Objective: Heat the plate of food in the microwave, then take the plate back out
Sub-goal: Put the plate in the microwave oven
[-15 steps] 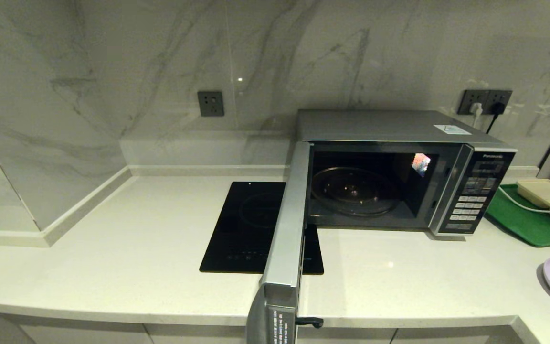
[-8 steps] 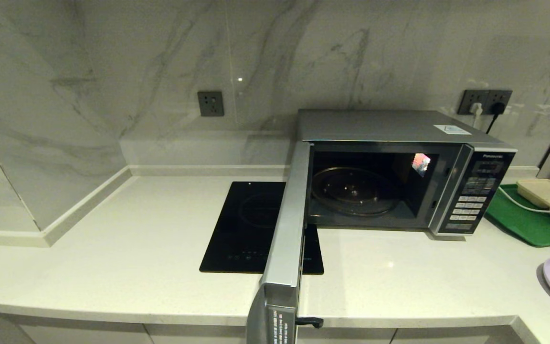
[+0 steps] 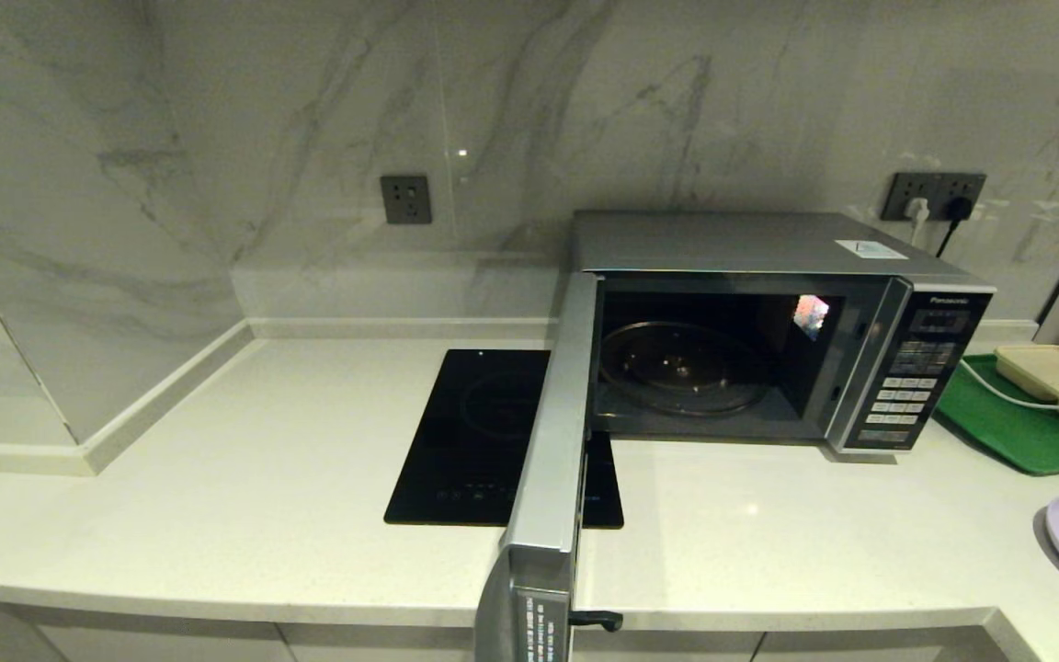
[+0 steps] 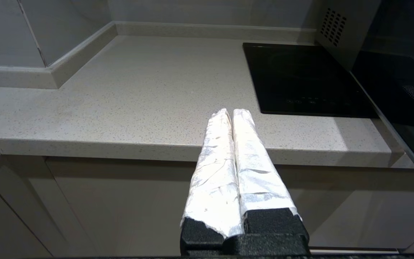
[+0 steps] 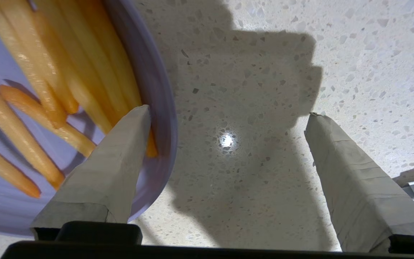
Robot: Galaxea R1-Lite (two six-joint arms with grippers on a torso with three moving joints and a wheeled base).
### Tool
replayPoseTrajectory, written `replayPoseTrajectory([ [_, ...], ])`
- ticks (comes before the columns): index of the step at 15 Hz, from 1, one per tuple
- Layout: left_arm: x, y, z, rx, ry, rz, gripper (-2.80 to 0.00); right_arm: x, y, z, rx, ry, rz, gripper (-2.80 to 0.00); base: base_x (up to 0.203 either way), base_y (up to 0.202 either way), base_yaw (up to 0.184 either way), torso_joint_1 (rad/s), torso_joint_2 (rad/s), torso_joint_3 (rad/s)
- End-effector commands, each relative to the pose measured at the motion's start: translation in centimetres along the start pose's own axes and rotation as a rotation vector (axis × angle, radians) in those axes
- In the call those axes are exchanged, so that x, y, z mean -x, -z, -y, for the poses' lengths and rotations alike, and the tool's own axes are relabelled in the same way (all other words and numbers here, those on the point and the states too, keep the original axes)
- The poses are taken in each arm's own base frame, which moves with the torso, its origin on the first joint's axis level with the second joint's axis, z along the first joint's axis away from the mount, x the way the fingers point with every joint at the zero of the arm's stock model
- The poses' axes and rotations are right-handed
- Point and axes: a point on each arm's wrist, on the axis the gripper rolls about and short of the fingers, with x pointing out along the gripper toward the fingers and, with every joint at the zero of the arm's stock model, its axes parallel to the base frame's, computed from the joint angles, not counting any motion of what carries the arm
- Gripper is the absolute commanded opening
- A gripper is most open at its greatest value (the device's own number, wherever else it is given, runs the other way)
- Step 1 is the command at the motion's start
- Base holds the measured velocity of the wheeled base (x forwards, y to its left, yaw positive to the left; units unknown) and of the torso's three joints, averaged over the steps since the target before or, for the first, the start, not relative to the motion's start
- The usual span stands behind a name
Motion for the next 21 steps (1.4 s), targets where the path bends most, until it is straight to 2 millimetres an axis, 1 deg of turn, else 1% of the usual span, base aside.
replayPoseTrajectory([
  [1,0.00,0.00,0.00,0.000,0.000,0.000,-2.80,-0.39,0.05,-0.01,-0.002,0.006,-0.012,0.00,0.000,0.000,0.000,0.000,0.00,0.000],
  [8,0.00,0.00,0.00,0.000,0.000,0.000,-2.80,-0.48,-0.08,-0.14,-0.006,-0.023,-0.009,0.00,0.000,0.000,0.000,0.000,0.00,0.000],
  [12,0.00,0.00,0.00,0.000,0.000,0.000,-2.80,-0.89,0.01,-0.13,-0.006,-0.015,-0.019,0.00,0.000,0.000,0.000,0.000,0.00,0.000],
  [13,0.00,0.00,0.00,0.000,0.000,0.000,-2.80,-0.91,0.05,-0.11,-0.005,-0.015,-0.022,-2.80,0.000,0.000,0.000,0.000,0.00,0.000],
  [21,0.00,0.00,0.00,0.000,0.000,0.000,-2.80,-0.71,-0.02,-0.06,-0.007,-0.019,-0.016,-2.80,0.000,0.000,0.000,0.000,0.00,0.000],
])
